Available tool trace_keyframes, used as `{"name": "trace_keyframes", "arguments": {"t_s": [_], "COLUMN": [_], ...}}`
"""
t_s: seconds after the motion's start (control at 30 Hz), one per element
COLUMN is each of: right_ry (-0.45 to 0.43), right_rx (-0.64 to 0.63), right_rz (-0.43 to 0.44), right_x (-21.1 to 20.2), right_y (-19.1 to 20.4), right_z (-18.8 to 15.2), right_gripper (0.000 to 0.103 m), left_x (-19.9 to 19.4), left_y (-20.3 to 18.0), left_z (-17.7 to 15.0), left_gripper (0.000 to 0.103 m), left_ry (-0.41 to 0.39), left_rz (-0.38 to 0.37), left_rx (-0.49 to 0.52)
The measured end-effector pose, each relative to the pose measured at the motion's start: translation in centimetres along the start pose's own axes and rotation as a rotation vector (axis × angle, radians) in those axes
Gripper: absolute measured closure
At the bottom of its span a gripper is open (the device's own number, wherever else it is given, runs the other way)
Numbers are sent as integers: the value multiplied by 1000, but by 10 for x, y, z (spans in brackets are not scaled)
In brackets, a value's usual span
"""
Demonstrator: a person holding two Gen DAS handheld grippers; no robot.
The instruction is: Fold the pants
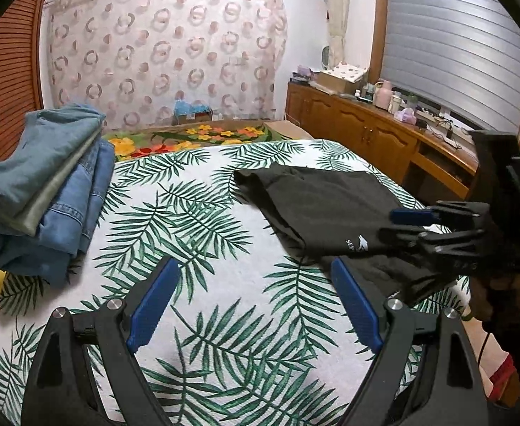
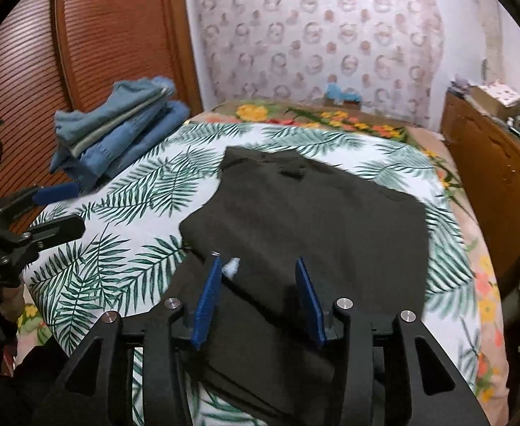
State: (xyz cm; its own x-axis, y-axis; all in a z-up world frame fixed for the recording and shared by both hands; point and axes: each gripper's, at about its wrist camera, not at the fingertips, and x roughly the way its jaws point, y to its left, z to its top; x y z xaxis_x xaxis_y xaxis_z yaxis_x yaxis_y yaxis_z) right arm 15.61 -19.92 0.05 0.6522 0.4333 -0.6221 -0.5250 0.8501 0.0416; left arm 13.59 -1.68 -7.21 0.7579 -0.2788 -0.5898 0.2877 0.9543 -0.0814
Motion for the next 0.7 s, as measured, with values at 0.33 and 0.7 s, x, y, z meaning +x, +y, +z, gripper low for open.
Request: {"name": "trace_keyframes", "arguments": {"t_s": [0.33, 0.7], "right_ry": [98, 166], "right_rx": [-102, -232], "right_rz": [40, 0], "right_x": [27, 62], "right_y": [8, 24], "right_z": [24, 36], "right_gripper": [55, 55], "left_x": [0, 6], "left_y": [11, 12], "left_z": [-3, -15], "left_gripper": [15, 15], "left_ry": [-7, 22], "left_rz": [7, -6], "left_rx": [-38, -68]}}
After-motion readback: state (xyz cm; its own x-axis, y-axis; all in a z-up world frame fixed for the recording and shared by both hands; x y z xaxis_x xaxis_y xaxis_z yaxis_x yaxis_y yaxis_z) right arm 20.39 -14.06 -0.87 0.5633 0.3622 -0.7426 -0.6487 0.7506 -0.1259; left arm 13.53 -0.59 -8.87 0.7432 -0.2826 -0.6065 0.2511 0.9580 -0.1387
